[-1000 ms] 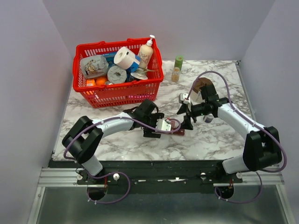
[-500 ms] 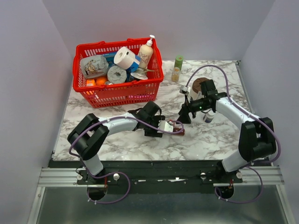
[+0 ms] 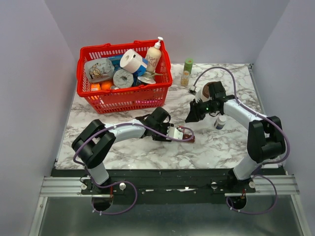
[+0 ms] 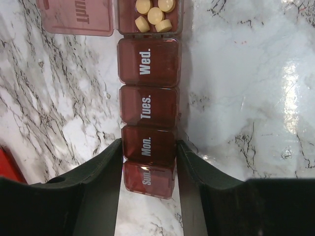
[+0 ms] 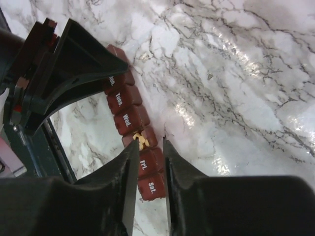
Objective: Sort the pills into containers
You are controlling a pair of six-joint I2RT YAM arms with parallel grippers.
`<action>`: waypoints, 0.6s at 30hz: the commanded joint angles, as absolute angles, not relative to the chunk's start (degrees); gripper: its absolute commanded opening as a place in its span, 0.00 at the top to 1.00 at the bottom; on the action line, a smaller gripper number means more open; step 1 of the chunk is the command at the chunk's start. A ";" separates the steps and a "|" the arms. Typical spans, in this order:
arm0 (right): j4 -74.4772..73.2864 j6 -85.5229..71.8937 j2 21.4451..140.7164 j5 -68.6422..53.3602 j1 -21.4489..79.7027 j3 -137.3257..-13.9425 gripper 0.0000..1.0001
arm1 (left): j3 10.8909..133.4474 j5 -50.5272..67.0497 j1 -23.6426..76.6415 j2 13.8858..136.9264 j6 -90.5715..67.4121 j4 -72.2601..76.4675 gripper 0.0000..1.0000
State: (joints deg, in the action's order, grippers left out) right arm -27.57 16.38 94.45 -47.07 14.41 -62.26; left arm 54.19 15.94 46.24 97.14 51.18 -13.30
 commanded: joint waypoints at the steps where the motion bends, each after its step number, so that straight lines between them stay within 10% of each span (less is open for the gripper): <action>1: -25.40 13.01 97.46 -43.77 15.12 -65.04 0.70 | 53.44 15.47 46.67 96.94 51.42 -13.27 0.69; 18: -29.97 15.38 103.27 -41.83 19.95 -67.06 0.87 | 54.93 16.26 46.85 97.56 50.45 -15.12 0.87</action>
State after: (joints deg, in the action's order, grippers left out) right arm -27.18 14.13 102.65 -40.53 19.20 -65.52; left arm 54.19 15.94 46.39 97.14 50.96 -13.39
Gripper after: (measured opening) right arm 0.150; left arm 0.506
